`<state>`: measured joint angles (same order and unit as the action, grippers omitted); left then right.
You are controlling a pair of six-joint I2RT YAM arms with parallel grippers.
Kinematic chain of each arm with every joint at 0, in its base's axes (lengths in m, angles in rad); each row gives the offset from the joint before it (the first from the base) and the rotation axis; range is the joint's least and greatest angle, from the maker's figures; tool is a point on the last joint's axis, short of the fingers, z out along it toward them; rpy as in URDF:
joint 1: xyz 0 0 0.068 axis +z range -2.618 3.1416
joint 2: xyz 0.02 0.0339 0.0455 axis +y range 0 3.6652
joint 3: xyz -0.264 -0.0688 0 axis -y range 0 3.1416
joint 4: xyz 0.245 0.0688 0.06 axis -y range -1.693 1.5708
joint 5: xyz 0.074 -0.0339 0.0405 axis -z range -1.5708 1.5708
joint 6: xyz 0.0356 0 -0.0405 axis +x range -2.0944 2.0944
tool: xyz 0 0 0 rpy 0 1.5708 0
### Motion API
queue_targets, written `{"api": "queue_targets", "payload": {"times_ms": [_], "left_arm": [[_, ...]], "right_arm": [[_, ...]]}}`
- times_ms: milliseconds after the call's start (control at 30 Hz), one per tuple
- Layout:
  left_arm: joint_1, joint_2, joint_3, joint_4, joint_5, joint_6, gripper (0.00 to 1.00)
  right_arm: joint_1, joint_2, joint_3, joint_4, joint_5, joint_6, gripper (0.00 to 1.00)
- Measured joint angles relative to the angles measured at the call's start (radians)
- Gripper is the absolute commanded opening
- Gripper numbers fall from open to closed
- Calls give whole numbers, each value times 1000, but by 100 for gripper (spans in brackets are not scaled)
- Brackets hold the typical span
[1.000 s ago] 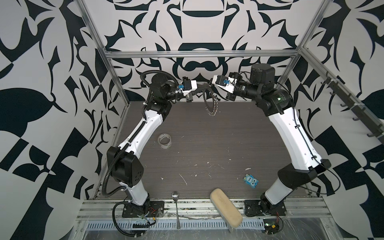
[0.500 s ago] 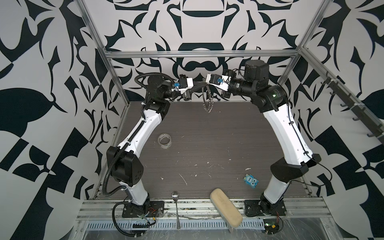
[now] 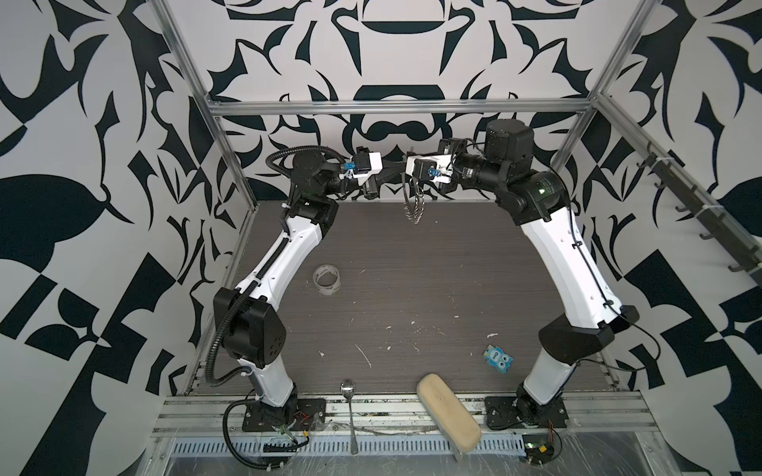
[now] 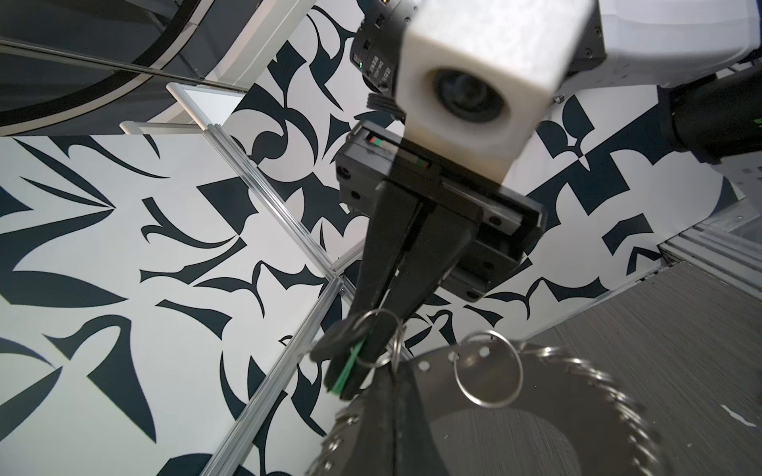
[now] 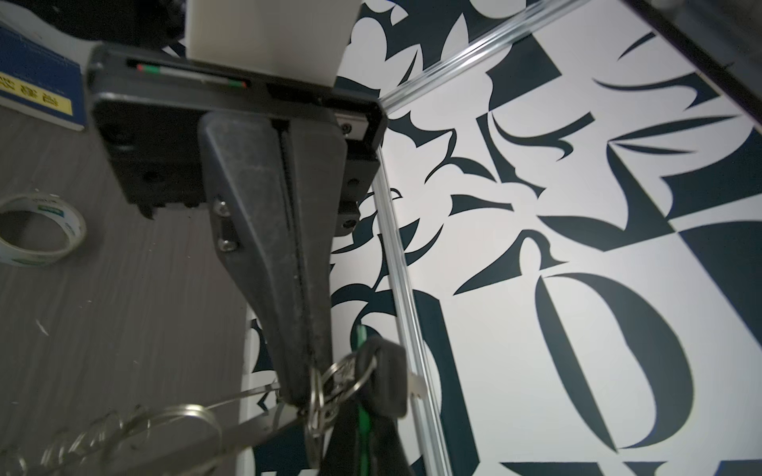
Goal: Remove the keys from the keyring
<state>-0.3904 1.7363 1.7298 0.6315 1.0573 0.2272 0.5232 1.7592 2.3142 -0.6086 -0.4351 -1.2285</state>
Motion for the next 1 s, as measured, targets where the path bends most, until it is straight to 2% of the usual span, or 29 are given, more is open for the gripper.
{"api": "queue_targets", "payload": {"times_ms": [233,433,900,1000], "left_arm": [[17,30,1,117,21,-106,0],[23,44,3,191,37,-176,0],[34,69,4,289,35,-257,0],[34,70,4,297,35,-263,0]], "right_arm": [[0,-30,-111,164,-23,-201,0],[0,-31,-137,220,-35,-332,0],[0,-40,-216,391,-59,-490,2],[0,-40,-216,394,-59,-505,8]]}}
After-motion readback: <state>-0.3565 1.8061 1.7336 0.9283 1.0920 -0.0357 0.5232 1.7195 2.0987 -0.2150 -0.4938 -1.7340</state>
